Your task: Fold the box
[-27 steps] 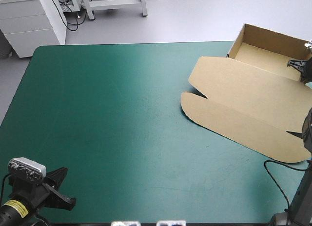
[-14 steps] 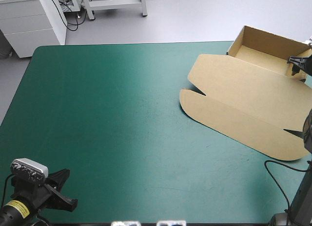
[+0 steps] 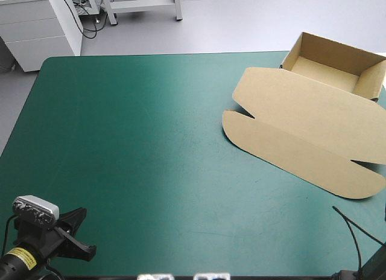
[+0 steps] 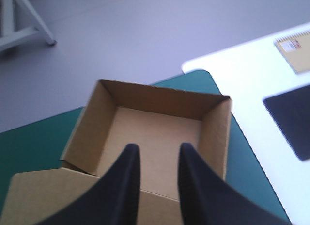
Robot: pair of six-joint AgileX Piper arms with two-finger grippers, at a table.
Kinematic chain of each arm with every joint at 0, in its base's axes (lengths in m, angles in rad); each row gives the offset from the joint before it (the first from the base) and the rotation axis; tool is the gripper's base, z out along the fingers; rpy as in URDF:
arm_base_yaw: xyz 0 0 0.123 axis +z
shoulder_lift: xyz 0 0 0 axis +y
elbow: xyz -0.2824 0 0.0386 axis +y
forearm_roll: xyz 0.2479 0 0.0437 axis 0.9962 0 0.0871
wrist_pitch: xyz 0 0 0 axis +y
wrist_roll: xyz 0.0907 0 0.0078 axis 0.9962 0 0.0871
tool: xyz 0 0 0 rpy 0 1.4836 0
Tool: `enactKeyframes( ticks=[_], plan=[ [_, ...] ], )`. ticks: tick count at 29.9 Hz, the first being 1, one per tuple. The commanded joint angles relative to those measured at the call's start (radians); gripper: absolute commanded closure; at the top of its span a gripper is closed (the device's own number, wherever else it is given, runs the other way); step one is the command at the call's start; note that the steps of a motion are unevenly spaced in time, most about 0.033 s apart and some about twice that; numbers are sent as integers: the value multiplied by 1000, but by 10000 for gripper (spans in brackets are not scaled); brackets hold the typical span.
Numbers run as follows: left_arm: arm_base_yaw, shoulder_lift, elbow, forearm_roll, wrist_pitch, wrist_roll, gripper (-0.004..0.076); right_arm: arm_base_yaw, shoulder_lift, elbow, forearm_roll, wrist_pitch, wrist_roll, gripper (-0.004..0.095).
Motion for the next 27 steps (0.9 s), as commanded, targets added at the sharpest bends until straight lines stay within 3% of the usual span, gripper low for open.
enactKeyframes(
  ticks=[1,5,9,11,15,20,27],
  plan=[
    [-2,11,-26,-2,-73,-3,731,25,-108,-18,98,-5,-71,923],
    [-2,11,-26,-2,-73,-3,731,92,-165,34,181,-5,-122,912],
    [-2,11,-26,-2,-73,-3,731,227,-225,171,229,-5,-210,912],
    [-2,11,-26,-2,-73,-3,731,304,-255,249,222,-5,-248,912],
    [-2,11,-26,-2,-73,-3,731,468,-322,469,95,-24,-285,912],
    [-2,11,-26,-2,-71,-3,731,570,-430,725,-70,-176,-256,912],
    [-2,11,-26,-4,-67,-3,731,572,-634,1102,-69,-452,-249,912]
  ],
)
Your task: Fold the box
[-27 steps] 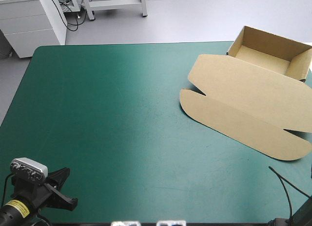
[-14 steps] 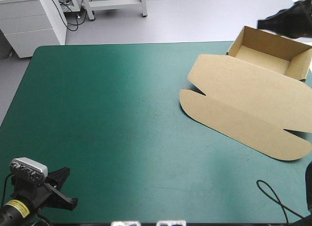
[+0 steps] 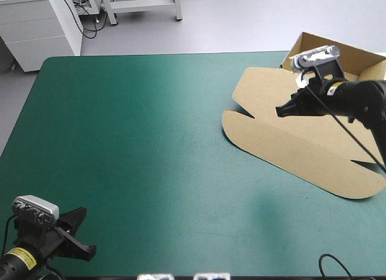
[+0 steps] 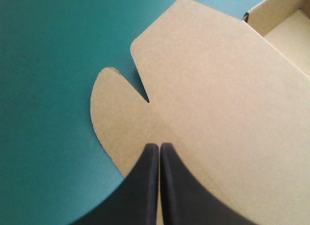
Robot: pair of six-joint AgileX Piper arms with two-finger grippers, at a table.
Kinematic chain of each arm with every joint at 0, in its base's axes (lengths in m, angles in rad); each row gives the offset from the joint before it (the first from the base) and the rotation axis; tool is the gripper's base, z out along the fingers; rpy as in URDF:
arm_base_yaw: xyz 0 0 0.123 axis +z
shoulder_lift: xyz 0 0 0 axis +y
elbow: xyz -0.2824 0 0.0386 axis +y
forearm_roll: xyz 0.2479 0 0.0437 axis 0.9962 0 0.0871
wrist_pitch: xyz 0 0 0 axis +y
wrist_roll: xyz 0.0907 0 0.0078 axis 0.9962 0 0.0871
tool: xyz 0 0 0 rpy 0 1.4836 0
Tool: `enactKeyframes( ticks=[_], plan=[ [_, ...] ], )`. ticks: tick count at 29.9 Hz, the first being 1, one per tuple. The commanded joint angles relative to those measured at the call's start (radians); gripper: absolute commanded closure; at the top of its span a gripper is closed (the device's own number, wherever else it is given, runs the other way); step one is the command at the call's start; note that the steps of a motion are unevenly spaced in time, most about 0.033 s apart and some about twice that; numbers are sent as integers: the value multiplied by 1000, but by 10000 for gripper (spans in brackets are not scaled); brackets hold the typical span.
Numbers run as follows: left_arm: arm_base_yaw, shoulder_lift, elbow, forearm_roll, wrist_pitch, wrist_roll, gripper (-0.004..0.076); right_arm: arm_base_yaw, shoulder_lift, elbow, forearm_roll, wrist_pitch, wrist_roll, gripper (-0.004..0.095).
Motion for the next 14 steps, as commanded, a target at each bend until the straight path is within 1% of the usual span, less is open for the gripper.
enactKeyframes(
  ticks=[1,9,14],
  plan=[
    [-2,11,-24,-4,-65,-3,731,0,-126,146,-2,-189,9,912],
    [-2,11,-19,-4,-67,-3,731,0,-313,495,-3,-455,39,912],
    [-2,11,-19,-4,-93,-3,731,0,-387,666,-3,-588,74,912]
  ],
)
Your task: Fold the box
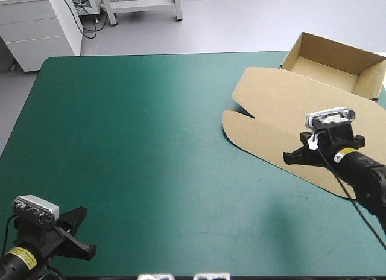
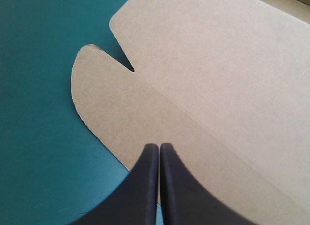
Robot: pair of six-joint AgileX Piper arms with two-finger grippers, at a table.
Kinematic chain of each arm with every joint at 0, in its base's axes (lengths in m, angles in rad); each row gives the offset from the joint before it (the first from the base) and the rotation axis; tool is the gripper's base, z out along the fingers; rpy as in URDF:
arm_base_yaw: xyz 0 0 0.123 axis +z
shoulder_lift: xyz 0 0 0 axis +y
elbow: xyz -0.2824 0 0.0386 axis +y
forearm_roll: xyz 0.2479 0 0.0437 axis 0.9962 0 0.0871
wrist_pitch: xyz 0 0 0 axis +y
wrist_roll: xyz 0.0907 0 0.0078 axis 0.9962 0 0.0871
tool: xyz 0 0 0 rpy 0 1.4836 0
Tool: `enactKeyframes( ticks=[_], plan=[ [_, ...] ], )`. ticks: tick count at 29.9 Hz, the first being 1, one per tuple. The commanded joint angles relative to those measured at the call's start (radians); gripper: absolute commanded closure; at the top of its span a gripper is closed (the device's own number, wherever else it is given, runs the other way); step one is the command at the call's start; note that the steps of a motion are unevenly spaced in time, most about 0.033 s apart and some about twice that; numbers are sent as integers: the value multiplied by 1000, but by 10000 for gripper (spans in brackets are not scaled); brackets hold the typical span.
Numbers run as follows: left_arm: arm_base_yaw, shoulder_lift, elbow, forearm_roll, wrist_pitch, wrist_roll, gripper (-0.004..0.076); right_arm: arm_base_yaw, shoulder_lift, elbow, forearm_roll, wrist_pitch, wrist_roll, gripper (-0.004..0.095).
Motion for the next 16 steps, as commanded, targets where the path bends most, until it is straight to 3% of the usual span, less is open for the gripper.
enactKeyframes(
  ticks=[1,11,16],
  plan=[
    [-2,11,-22,-4,-94,-3,731,-1,-66,74,2,-160,12,912],
    [-2,9,56,41,-153,4,731,-1,-249,277,9,-185,14,912],
    [-2,9,82,43,-190,4,731,-1,-354,277,9,-93,14,912]
  ],
)
